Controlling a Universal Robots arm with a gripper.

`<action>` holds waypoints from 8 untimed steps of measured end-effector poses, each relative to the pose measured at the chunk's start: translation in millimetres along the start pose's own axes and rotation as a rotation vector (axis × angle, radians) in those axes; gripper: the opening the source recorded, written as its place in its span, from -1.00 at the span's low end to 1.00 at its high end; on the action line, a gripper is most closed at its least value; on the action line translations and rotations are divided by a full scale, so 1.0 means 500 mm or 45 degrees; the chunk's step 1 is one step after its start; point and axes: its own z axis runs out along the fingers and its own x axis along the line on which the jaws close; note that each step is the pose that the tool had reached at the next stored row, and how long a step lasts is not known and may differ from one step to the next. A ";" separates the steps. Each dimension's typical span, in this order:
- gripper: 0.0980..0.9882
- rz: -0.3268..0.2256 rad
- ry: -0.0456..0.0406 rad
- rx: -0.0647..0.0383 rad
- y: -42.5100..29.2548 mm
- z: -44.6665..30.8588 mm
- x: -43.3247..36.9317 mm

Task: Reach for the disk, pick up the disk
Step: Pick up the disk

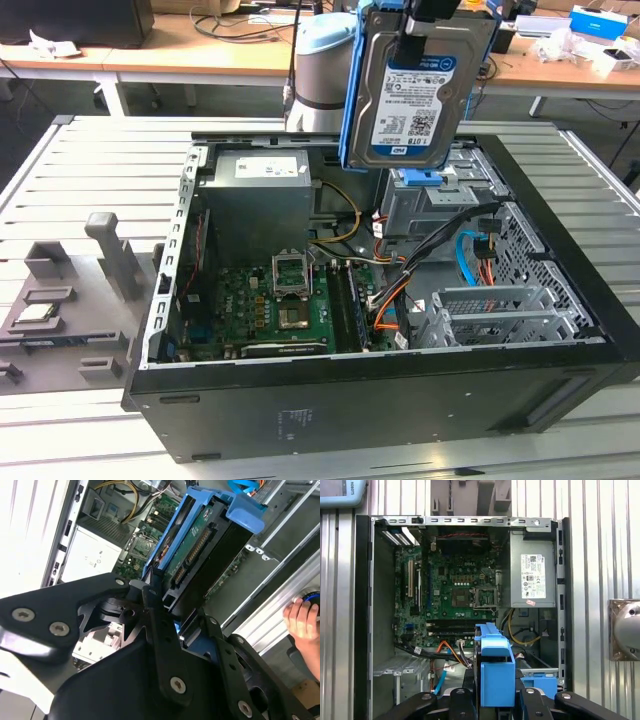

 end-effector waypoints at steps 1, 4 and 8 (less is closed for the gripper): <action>-0.40 0.000 0.000 0.000 0.000 0.000 0.001; -0.40 0.000 0.000 0.000 0.000 0.001 0.005; -0.40 0.000 0.000 0.000 0.000 0.001 0.009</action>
